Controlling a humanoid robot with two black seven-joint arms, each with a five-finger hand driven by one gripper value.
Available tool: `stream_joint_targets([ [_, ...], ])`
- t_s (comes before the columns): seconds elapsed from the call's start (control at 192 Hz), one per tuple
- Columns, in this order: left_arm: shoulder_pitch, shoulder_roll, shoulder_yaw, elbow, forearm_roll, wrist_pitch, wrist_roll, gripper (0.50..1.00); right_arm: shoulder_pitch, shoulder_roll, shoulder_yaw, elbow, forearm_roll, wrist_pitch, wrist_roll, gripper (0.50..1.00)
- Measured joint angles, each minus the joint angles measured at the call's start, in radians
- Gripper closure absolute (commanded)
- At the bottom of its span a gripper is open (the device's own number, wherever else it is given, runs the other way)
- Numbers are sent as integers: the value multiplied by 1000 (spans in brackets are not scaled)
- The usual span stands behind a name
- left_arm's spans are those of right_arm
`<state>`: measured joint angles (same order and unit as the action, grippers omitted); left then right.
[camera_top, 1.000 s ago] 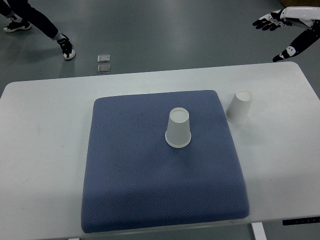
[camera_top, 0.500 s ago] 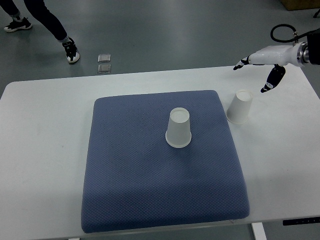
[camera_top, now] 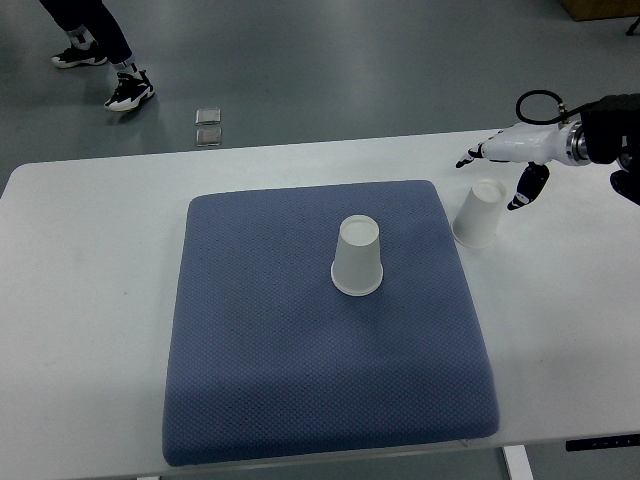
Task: Stack paper cups
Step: 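Move the right hand down over the white cup beside the pad, then close the right hand fingers around the white cup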
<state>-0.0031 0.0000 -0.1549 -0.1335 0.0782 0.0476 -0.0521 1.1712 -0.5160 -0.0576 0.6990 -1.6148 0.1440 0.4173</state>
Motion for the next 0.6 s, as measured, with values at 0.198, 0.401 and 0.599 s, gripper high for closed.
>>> stream_joint_targets([
  [0.198, 0, 0, 0, 0, 0, 0, 0, 500, -21, 36, -40, -48, 0, -65, -1, 593],
  [0.401, 0, 0, 0, 0, 0, 0, 0, 500, -38, 54, -43, -71, 0, -83, -1, 607],
  [0.599, 0, 0, 0, 0, 0, 0, 0, 500, -49, 61, -44, -77, 0, -96, 3, 652],
])
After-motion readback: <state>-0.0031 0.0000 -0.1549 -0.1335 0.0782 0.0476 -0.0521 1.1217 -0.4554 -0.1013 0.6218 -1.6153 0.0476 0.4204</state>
